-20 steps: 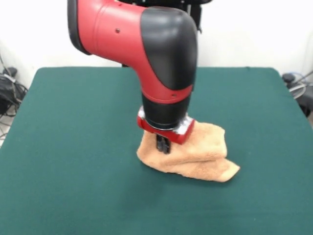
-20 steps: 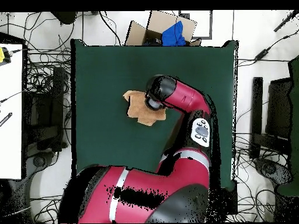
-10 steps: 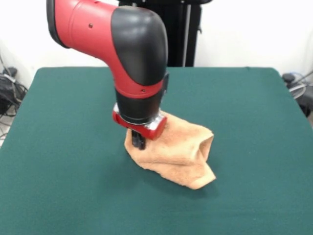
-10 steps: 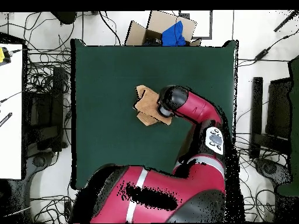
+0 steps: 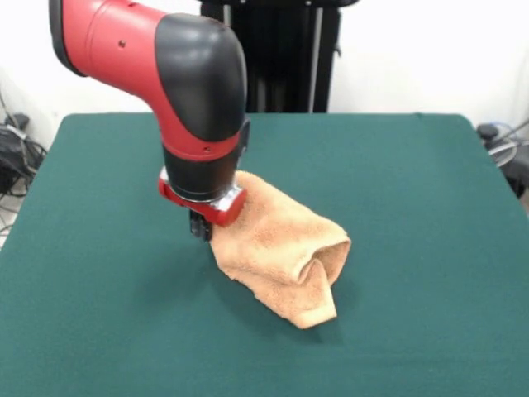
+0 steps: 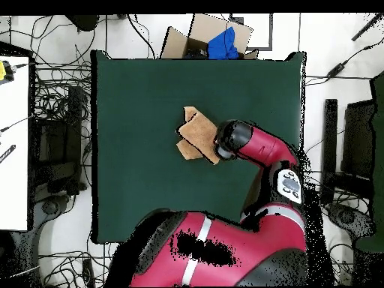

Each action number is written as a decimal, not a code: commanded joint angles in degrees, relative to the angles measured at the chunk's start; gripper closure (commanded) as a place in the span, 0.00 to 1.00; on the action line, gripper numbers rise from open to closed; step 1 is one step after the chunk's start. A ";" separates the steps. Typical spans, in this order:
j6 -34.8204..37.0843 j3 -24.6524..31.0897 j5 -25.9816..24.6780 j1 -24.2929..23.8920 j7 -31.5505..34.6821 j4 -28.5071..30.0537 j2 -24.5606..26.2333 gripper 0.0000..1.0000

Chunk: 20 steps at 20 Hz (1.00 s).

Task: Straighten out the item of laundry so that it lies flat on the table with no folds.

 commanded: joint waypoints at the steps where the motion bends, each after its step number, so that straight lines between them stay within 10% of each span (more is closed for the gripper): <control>1: 1.12 4.20 -6.71 -1.90 -3.93 4.78 0.01 1.00; 20: 19.77 5.16 -11.40 -4.74 -3.79 1.99 -11.82 1.00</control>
